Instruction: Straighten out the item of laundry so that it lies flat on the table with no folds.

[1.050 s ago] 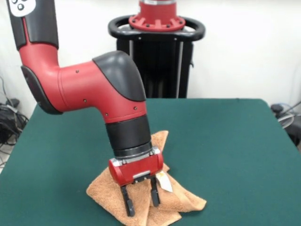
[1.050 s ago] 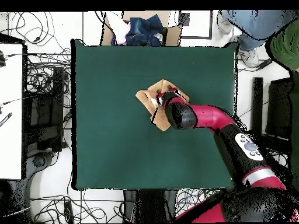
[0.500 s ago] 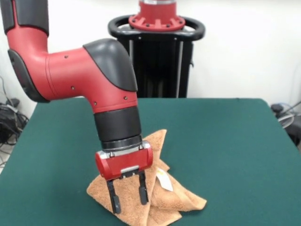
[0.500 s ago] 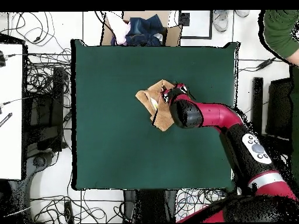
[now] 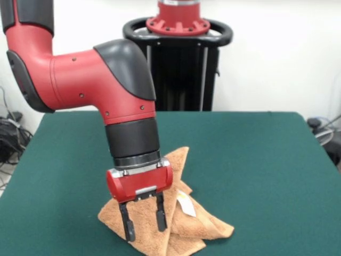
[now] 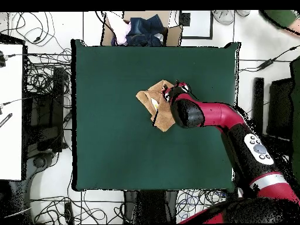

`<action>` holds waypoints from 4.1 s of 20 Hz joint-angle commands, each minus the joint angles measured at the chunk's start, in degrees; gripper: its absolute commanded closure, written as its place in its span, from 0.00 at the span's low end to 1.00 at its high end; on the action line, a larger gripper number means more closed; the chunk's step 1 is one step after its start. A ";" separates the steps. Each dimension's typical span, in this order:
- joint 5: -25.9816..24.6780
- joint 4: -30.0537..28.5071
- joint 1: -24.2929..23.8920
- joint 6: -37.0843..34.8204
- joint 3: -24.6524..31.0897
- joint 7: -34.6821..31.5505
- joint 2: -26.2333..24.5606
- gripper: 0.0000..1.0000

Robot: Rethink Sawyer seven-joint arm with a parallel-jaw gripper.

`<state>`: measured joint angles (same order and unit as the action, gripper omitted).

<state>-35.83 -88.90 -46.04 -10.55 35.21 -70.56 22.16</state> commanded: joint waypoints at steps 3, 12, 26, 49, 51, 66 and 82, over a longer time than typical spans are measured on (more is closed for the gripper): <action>-6.14 -2.04 6.40 3.79 -5.83 -5.03 0.69 0.00; -4.07 -1.32 14.31 13.86 -15.05 -11.56 -0.23 0.00; -8.32 6.16 3.65 6.07 0.37 3.36 -9.58 0.00; -11.10 2.35 6.98 12.83 -5.72 -5.79 -5.57 0.00; -9.60 0.46 9.96 16.46 -10.03 -8.77 -3.26 0.00; -12.07 2.45 2.70 8.98 0.92 -0.16 -9.18 1.00; -10.74 2.08 1.20 4.08 1.97 -0.69 -8.09 0.00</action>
<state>-42.90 -85.91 -46.69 -4.47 35.37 -70.56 14.67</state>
